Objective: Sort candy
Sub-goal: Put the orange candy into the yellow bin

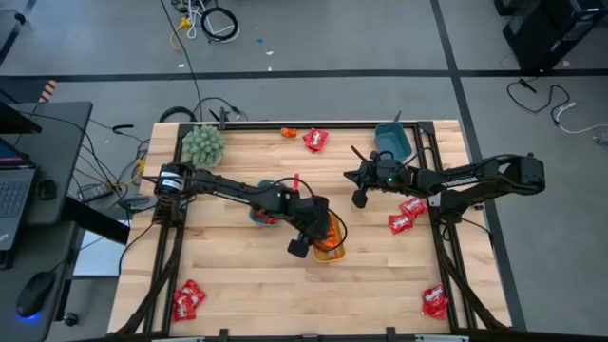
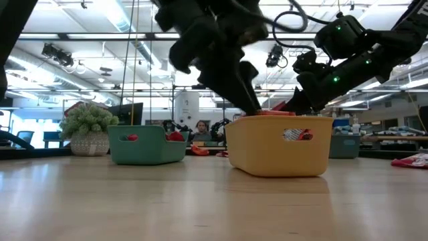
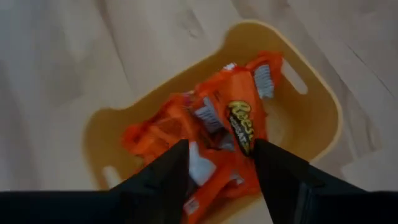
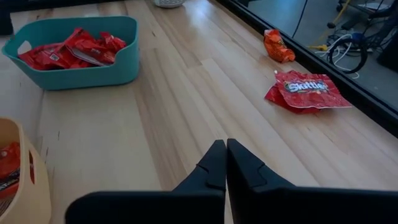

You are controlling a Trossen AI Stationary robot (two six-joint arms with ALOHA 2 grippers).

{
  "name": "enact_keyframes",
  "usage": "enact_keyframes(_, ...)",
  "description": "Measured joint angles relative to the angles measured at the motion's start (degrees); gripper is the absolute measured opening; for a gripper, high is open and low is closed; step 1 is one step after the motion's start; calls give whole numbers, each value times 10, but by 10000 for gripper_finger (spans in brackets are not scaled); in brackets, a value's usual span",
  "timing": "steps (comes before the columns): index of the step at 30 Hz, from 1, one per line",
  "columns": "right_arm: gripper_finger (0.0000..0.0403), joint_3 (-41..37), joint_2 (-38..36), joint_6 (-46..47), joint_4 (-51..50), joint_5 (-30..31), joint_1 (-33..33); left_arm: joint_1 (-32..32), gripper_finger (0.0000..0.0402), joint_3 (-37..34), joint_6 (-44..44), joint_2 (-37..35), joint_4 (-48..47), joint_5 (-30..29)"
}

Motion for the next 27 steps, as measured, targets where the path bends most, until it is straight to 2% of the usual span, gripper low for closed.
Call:
enact_keyframes(6,0,0,0,0,-1,-4,0,3,138,63,0,-2,-85,-75)
enact_keyframes(8,0,0,0,0,-4,-5,0,10,108,64,0,-11,-97,-94)
enact_keyframes(11,1,0,0,0,-5,-5,0,36,41,66,-5,-26,-109,-97)
enact_keyframes(13,0,0,0,0,-5,-5,0,64,12,65,-36,-34,-125,-97)
enact_keyframes(17,2,0,0,2,-5,-5,0,141,5,54,-93,-53,-132,-99)
enact_keyframes(22,1,0,0,5,-4,-5,0,242,4,29,-116,-56,-134,-99)
enact_keyframes(27,3,0,0,9,-4,-5,0,324,6,-8,-58,-55,-132,-112)
